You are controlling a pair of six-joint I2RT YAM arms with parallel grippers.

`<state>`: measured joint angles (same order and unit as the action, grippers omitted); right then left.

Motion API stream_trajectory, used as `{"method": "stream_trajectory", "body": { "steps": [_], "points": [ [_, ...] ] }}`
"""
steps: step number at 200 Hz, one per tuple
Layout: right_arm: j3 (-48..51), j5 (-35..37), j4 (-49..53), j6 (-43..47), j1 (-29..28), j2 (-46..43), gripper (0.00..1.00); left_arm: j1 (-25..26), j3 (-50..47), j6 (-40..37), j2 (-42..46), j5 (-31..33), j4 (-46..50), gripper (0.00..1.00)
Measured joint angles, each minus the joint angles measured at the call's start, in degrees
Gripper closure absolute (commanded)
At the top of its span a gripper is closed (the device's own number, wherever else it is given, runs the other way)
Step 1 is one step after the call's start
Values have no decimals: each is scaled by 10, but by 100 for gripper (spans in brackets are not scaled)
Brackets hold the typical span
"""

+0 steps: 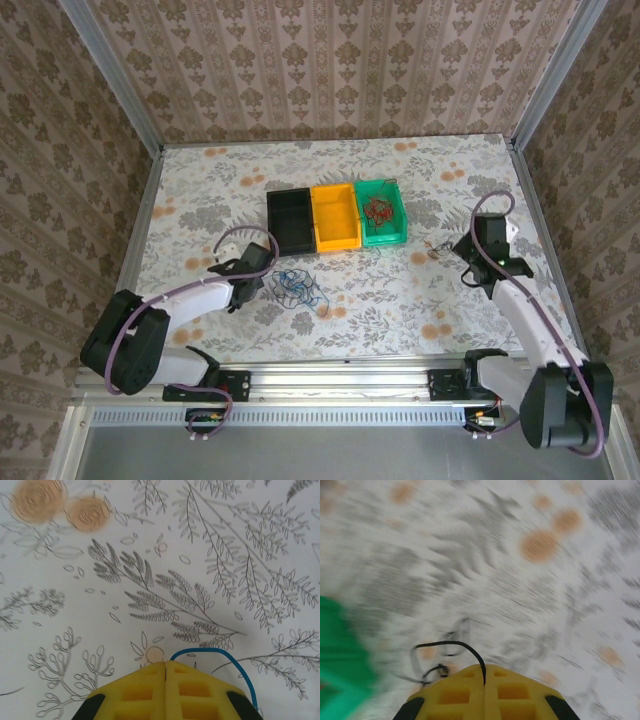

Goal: Untangle the cables

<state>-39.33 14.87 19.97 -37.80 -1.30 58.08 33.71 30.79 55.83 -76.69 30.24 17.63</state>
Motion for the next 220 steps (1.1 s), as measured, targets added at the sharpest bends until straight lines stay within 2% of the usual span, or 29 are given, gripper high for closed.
{"method": "stream_trajectory", "body": {
  "steps": [27,55,98,133,145,158,174,187,220],
  "points": [
    [-92,7,-14,48,-73,-12,100,0,-40,22,11,-15,-46,100],
    [-171,-35,-46,72,-113,26,100,1,-59,42,26,-16,-76,100],
    [-278,-134,-85,79,-165,175,99,4,-77,61,45,-19,-93,100],
    [-348,-165,-110,81,-206,309,98,4,-78,63,54,-20,-96,100],
    [-364,-174,-113,81,-216,351,92,4,-78,63,58,-20,-96,100],
    [-383,-190,-112,80,-227,395,71,4,-78,63,60,-20,-98,100],
    [-402,-206,-108,83,-237,438,58,4,-78,63,60,-20,-100,100],
    [-401,-210,-104,86,-249,451,55,4,-78,63,60,-21,-100,100],
    [-376,-216,-99,118,-298,439,56,4,-78,63,60,-24,-104,100]
  ]
}}
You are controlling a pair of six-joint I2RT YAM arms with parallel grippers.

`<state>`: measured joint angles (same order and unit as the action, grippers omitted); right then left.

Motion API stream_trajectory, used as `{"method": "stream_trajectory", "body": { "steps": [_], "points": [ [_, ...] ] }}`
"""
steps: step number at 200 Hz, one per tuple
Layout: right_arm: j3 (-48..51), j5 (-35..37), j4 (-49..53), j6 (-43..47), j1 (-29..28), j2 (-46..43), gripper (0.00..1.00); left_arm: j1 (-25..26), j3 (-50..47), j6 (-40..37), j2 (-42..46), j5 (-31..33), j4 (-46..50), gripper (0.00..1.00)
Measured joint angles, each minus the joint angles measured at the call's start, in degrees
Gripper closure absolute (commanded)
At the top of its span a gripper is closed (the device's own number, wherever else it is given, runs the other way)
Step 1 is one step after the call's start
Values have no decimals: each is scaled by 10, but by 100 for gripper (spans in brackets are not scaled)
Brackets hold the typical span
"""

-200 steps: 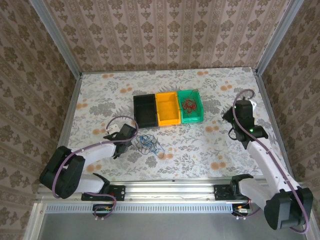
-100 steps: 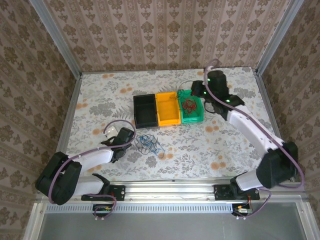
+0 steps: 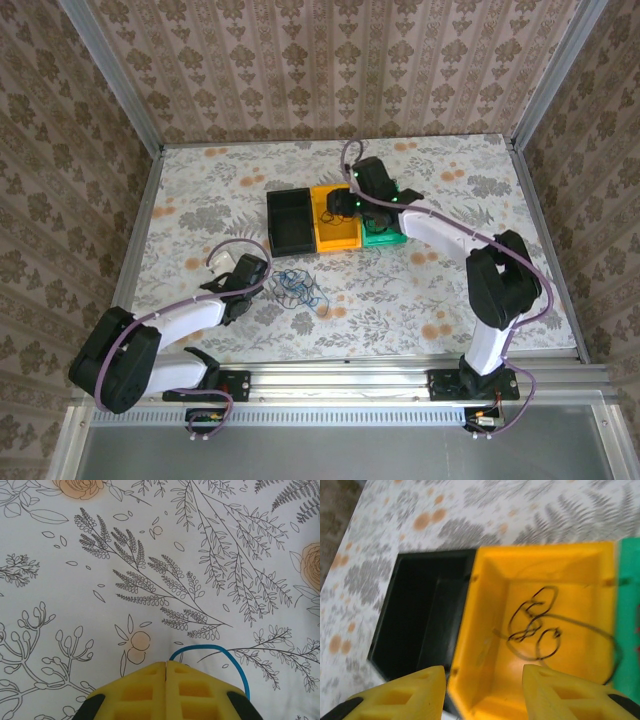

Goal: Untangle the cables

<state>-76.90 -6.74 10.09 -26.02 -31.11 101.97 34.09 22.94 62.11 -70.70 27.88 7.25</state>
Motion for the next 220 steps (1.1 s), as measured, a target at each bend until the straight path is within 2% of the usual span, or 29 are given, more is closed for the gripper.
{"method": "stream_trajectory", "body": {
  "steps": [72,116,155,174,191,201,220],
  "points": [
    [26,-87,72,118,-142,7,56,-7,-1,-24,3,-22,-10,100],
    [24,-107,116,155,-161,67,50,-16,-7,-49,34,-27,2,100],
    [18,-109,139,170,-167,110,52,-16,-9,-59,38,-32,7,100],
    [5,-109,139,172,-168,122,60,-16,-9,-62,38,-33,7,100],
    [-3,-109,133,169,-169,127,83,-16,-9,-63,38,-33,7,100],
    [-4,-107,126,173,-169,129,92,-16,-9,-64,38,-33,8,100],
    [-2,-99,114,168,-168,128,99,-16,-9,-64,38,-33,11,100]
  ]
}}
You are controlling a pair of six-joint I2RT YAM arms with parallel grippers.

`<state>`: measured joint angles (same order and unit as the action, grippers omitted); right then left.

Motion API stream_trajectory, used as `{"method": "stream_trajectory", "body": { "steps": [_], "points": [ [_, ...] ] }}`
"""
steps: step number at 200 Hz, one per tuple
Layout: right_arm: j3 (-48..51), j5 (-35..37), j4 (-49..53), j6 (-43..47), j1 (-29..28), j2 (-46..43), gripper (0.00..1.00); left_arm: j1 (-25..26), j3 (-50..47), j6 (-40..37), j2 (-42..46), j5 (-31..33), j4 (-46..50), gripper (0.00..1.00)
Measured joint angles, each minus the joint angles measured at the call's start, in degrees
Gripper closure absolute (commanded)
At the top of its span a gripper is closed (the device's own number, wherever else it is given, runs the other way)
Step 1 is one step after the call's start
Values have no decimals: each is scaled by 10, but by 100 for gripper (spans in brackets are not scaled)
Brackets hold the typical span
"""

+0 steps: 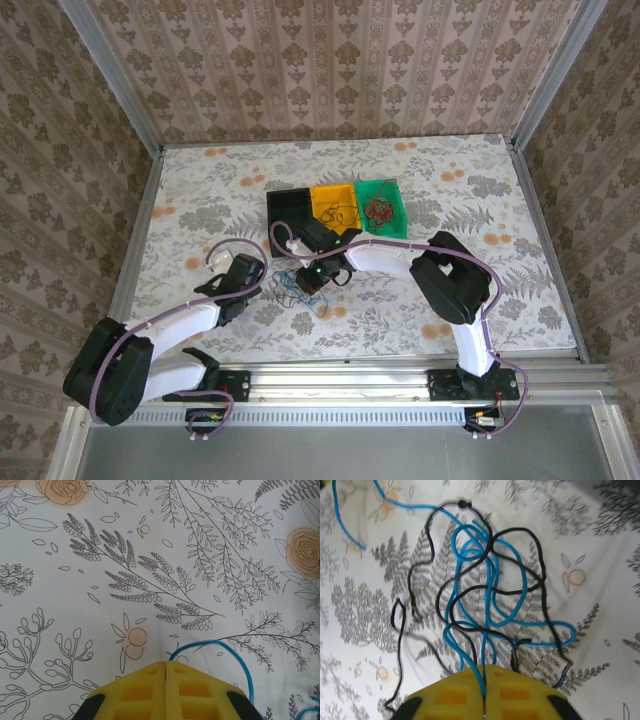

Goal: Untangle the cables

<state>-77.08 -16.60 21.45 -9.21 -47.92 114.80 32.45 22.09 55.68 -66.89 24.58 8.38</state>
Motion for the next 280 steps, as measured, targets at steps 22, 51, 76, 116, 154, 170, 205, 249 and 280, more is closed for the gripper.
{"method": "stream_trajectory", "body": {
  "steps": [22,51,76,116,154,170,205,249,280],
  "points": [
    [38,16,-36,-15,8,-19,100,-5,0,2,0,2,19,100],
    [140,38,-82,-59,47,-103,100,-16,0,27,0,12,52,100],
    [209,52,-121,-99,96,-177,100,-25,-6,26,0,8,40,100],
    [236,55,-147,-123,105,-196,100,-19,-15,-80,0,-77,-70,48],
    [236,54,-151,-134,108,-196,100,8,10,-203,-14,-237,-167,43],
    [236,47,-153,-138,113,-195,100,29,47,-252,-37,-297,-175,44],
    [236,14,-157,-151,134,-189,100,89,124,-341,-90,-369,-169,46],
    [236,-16,-157,-160,146,-175,100,139,183,-415,-176,-390,-155,52],
    [236,-21,-157,-163,146,-176,100,148,187,-431,-218,-381,-153,52]
  ]
}}
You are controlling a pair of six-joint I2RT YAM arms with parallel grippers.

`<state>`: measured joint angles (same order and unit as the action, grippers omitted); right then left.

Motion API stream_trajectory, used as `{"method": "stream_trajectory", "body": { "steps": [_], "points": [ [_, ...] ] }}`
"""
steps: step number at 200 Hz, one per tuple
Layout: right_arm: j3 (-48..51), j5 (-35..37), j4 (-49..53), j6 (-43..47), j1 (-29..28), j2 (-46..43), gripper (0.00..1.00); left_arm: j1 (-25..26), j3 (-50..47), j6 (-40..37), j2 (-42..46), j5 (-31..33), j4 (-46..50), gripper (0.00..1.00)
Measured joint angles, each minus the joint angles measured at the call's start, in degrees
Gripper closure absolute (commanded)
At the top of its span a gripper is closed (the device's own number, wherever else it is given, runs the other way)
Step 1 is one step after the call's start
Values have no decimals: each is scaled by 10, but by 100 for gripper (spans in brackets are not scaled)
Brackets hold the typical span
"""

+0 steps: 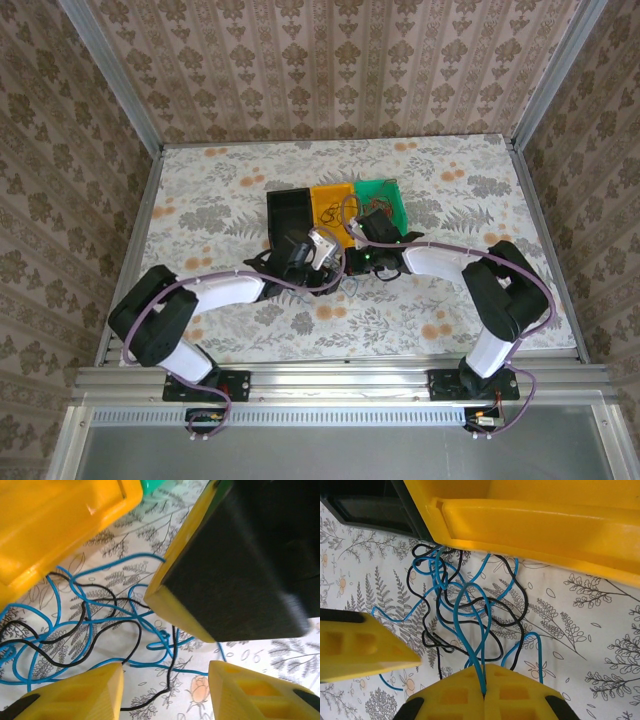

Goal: Untangle the cables

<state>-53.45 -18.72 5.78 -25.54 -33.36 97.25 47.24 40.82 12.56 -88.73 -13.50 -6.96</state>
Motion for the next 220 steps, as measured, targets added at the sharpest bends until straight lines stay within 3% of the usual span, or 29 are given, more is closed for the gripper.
{"method": "stream_trajectory", "body": {
  "steps": [41,65,102,144,220],
  "points": [
    [0,0,0,0,2,0,100,4,10,-7,-32,11,-6,55],
    [1,0,0,0,5,0,100,4,19,-11,-54,17,-19,68],
    [7,0,0,0,9,0,100,3,20,-16,-76,22,-34,100],
    [38,5,2,0,24,-22,100,-14,5,-1,-62,6,-55,100],
    [136,115,33,-49,99,-104,100,-125,-151,84,96,-41,-105,100]
  ]
}}
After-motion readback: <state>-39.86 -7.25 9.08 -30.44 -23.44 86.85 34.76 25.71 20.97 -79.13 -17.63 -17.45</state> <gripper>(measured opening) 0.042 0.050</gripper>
